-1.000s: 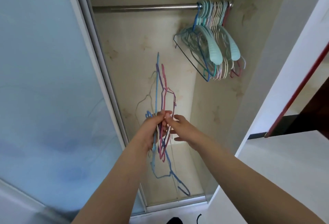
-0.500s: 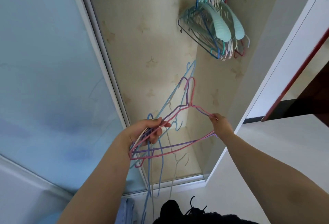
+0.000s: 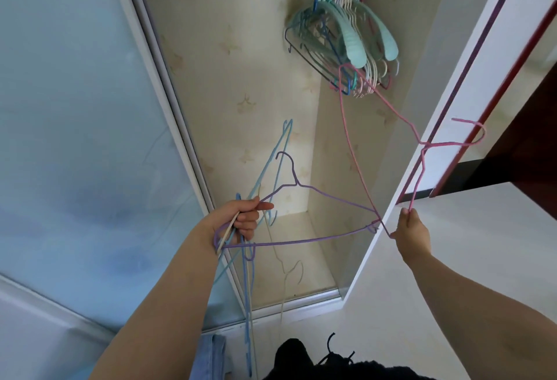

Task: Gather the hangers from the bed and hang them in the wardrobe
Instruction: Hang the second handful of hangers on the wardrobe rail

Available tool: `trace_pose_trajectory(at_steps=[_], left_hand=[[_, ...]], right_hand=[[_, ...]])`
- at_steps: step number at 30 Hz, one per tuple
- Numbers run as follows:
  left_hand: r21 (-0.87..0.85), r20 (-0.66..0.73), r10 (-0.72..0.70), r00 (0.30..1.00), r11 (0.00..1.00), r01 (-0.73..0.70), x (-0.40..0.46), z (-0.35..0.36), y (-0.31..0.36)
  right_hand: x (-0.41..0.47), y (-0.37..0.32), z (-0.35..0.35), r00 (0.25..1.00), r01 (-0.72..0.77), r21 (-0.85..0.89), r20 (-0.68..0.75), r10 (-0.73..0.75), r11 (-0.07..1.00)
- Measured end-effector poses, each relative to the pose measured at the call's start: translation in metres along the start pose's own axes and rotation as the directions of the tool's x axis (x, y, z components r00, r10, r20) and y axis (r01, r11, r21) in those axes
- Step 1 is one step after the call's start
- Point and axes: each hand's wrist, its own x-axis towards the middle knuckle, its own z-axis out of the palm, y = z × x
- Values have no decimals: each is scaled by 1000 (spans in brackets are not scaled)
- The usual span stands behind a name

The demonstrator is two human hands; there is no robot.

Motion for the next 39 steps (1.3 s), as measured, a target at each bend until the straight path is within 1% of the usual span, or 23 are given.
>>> trace_pose_trajectory(at_steps=[1, 5, 9, 13, 17, 21, 24, 29, 31, 33, 37, 39], left_hand=[[1, 15, -7, 1000, 1000, 7, 1, 1, 1], [-9, 53, -33, 998, 999, 33, 5, 2, 0], [-12, 74, -54, 996, 998, 55, 4, 0, -3], [-9, 105, -79, 991, 997, 80, 2, 4, -2], [80, 122, -122, 985, 990, 113, 0, 10, -2], [132, 69, -133, 989, 984, 123, -3, 11, -6], [93, -2, -111, 994, 990, 111, -3, 8, -8], [-11, -133, -9, 991, 1000, 7, 3, 6, -2], [-34, -155, 18, 988, 999, -23, 7, 4, 5], [-46, -161, 39, 986, 998, -47, 12, 4, 13], [-79, -175, 99, 980, 990, -114, 21, 10, 23], [-97, -183, 127, 975, 985, -146, 26, 12, 24]], right_hand=[[-2, 2, -1, 1000, -21, 20, -18, 21, 1000], [-15, 1, -6, 995, 0, 55, -99, 5, 998], [-25, 1, -3, 989, 5, 156, -143, 18, 988], [-36, -12, 1, 978, 81, 182, -202, -44, 980], [-46, -26, 6, 971, 166, 222, -205, -121, 961], [-56, -46, 8, 965, 229, 282, -188, -181, 932], [-58, -65, 11, 951, 293, 272, -183, -249, 917], [-60, -102, 8, 913, 378, 189, -236, -332, 906], [-60, -117, 7, 892, 409, 141, -268, -363, 901], [-59, -136, 4, 878, 424, 130, -301, -372, 896], [-54, -168, -11, 882, 418, 276, -350, -315, 865], [-48, -177, -19, 867, 459, 327, -369, -335, 826]])
